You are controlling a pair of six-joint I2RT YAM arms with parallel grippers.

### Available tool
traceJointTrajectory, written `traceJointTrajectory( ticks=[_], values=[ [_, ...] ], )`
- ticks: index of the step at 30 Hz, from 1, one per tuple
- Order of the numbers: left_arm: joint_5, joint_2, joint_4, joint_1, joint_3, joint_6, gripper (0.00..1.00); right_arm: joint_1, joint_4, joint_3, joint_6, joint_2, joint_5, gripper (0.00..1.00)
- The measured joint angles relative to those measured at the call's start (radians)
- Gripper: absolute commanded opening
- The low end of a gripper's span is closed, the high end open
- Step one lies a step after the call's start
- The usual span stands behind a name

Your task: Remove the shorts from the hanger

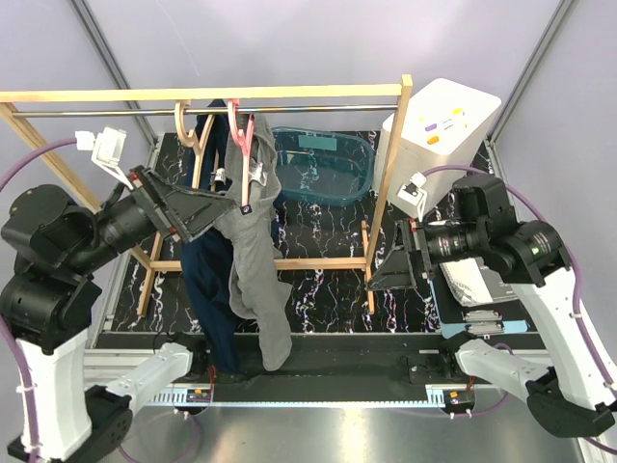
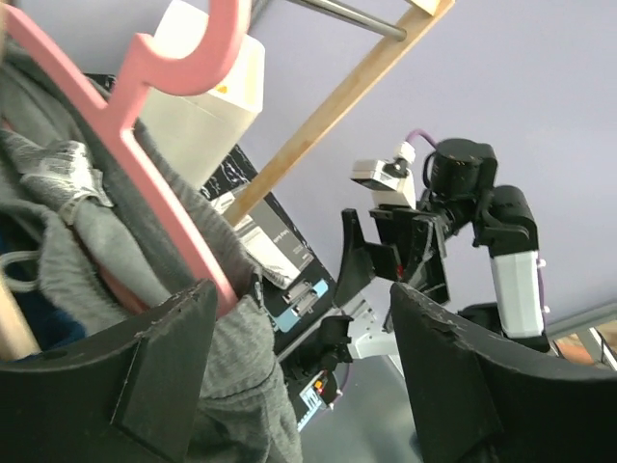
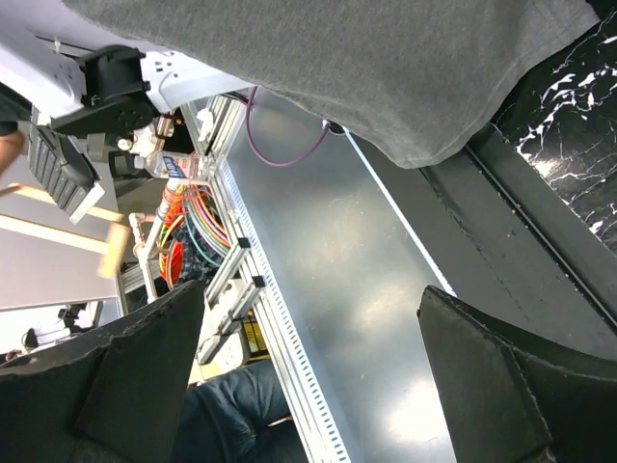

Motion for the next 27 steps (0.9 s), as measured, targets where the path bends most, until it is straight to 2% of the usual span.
traceJointTrajectory(
  ticks=[5, 7, 9, 20, 27],
  values=[
    [-0.144, 0.044, 0.006, -0.204, 0.000, -0.003, 0.69, 0.002, -0.002, 0.007, -0.013, 0.045, 0.019, 1.00],
    [-0.243, 0.097, -0.032, -0.299, 0.041, 0.009, 0.68, 0.002, -0.004, 0.024, -0.016, 0.066, 0.035, 1.00],
    [-0.316, 0.145, -0.061, -0.343, 0.090, 0.026, 0.67, 0.003, -0.004, 0.047, -0.018, 0.082, 0.050, 1.00],
    [-0.603, 0.204, -0.150, -0.407, 0.154, 0.086, 0.50, 0.003, -0.004, 0.071, -0.018, 0.085, 0.163, 1.00],
    [-0.706, 0.225, -0.180, -0.424, 0.195, 0.108, 0.50, 0.003, -0.004, 0.071, -0.016, 0.084, 0.206, 1.00]
  ],
)
